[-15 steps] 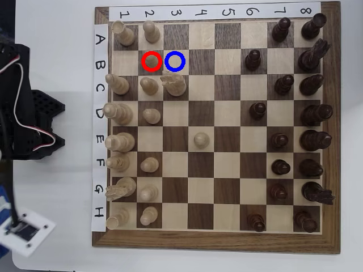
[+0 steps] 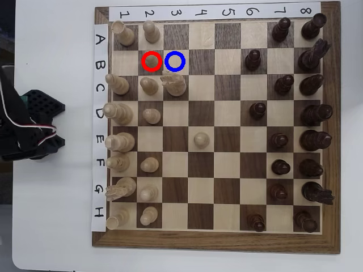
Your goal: Move the piece to destination
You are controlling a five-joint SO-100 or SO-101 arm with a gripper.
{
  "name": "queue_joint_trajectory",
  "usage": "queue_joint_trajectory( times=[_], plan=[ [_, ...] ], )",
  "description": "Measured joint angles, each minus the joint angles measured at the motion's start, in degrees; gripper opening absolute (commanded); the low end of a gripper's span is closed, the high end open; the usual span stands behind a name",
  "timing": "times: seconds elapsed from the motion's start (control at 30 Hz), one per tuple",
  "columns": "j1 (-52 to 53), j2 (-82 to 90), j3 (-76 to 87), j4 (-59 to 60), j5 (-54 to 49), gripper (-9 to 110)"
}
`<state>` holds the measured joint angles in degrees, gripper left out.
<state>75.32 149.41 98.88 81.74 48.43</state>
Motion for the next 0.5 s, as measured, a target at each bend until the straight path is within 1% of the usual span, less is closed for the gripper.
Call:
queue_joint_trajectory(
  times=[0.2,0.5],
  plan=[
    [-8.4,-4.4,-13.1,4.3,12.1,0],
    [-25.6,-6.0,-23.6,10.6,27.7,0]
  ],
)
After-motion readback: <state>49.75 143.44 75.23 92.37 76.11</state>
